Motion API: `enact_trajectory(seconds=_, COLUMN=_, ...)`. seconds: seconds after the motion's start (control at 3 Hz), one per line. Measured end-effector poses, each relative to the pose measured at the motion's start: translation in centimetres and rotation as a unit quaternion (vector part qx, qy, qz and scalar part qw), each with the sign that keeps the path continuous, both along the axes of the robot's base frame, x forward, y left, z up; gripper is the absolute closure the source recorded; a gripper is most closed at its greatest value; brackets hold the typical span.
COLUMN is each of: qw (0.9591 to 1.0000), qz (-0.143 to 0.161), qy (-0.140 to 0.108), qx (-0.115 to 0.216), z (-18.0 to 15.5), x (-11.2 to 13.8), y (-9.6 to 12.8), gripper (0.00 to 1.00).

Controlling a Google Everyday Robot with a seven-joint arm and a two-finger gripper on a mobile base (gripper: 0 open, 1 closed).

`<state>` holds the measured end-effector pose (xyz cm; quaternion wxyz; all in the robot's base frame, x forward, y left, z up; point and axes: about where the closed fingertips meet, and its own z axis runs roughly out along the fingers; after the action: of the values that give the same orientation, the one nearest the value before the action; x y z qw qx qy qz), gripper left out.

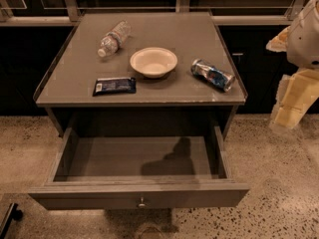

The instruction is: Place rxbar blueberry into top drawer

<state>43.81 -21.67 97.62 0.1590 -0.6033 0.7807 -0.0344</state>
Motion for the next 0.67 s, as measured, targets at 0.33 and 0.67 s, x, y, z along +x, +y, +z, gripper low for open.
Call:
enact_trajectory(seconds=0.33, qw=1.0000, qz=0.000, qy=0.000, qx=0.000, z=0.00, x=0.00, y=0.00, gripper=0.00)
enact_trajectory(seconds=0.67, qw=0.9998, qz=0.008, qy=-0.012, qx=0.013, z=-0.04, x=0.62, y=0.30, gripper=0.00)
